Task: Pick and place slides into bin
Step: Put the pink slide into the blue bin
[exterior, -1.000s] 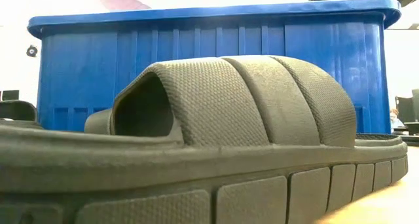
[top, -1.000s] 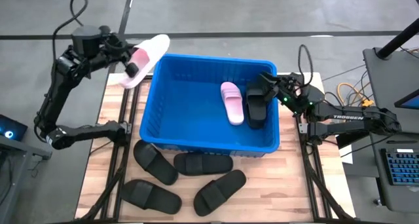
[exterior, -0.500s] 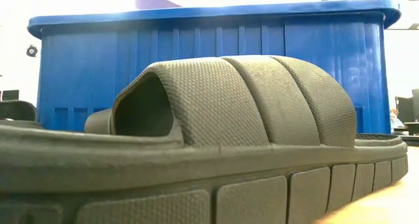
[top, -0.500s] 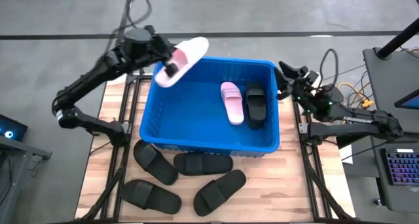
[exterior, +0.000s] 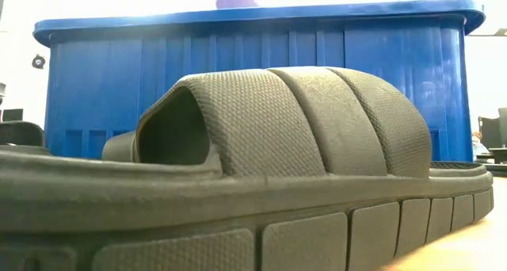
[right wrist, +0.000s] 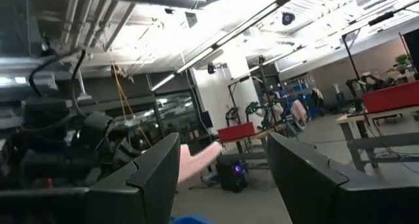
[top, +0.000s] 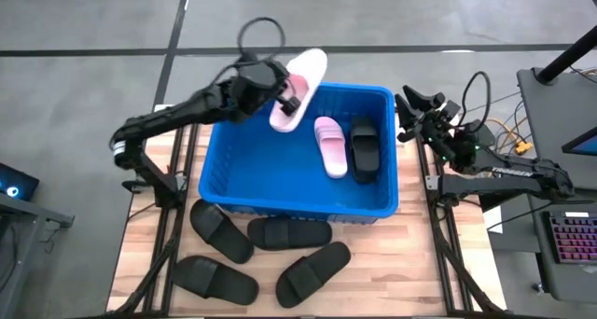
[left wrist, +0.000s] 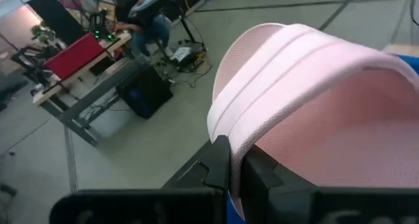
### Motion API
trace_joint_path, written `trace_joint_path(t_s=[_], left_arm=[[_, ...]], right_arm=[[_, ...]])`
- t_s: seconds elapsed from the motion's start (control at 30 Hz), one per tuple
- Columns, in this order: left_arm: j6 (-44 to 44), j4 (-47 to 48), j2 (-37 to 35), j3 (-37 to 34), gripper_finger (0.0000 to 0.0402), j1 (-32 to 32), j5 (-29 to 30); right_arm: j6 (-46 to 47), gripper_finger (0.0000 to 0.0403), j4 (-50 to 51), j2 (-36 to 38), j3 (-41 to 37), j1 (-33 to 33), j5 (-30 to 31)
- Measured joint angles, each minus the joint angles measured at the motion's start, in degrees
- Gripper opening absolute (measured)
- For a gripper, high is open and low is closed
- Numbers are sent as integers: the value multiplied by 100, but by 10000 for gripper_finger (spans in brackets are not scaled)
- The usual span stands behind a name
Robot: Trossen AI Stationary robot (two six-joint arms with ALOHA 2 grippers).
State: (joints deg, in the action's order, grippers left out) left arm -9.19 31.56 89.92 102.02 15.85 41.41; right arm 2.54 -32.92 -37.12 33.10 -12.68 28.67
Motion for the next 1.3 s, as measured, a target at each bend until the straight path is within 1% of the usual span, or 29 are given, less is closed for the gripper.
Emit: trace_joint_path(t_s=[0.07,0.23,0.3,0.43,0.5,0.57,0.63,0.7,0.8,0.9,0.97,1.1,1.2,1.3], left_arm=[[-8,1,293,168,0,-148,170],[5,34,937,538,0,-446,905],[24,34,1131,663,0,-527,1143],[429,43,1331,789,0,-623,1242],[570,51,1370,816,0,-655,1318],[572,58,1346,820,0,-669,1339],[557,56,1324,818,0,-670,1351],[542,89,1310,816,0,-668,1359],[310,115,1310,827,0,-661,1356],[-67,91,1303,848,0,-661,1359],[-125,93,1301,842,0,-661,1358],[-343,83,1301,855,0,-661,1353],[-591,43,1301,851,0,-657,1359],[-796,62,1301,850,0,-657,1353]], right_arm=[[-145,219,3,-31,0,-1,0],[-596,219,-7,-37,2,1,11],[-693,219,6,-20,2,1,154],[-1156,219,266,47,2,-3,323],[-1200,219,343,87,2,-1,346],[-1057,219,418,120,5,1,330],[-892,219,639,119,82,-3,172],[-750,219,1167,50,303,1,-156],[-471,219,2355,-226,917,3,-552],[-285,219,3625,-705,1736,3,-635],[-275,219,4223,-1087,2306,3,-643],[-557,219,4845,-1876,3387,1,-708],[-780,219,5187,-2465,4150,1,-918],[-997,219,5745,-3017,4877,3,-1122]])
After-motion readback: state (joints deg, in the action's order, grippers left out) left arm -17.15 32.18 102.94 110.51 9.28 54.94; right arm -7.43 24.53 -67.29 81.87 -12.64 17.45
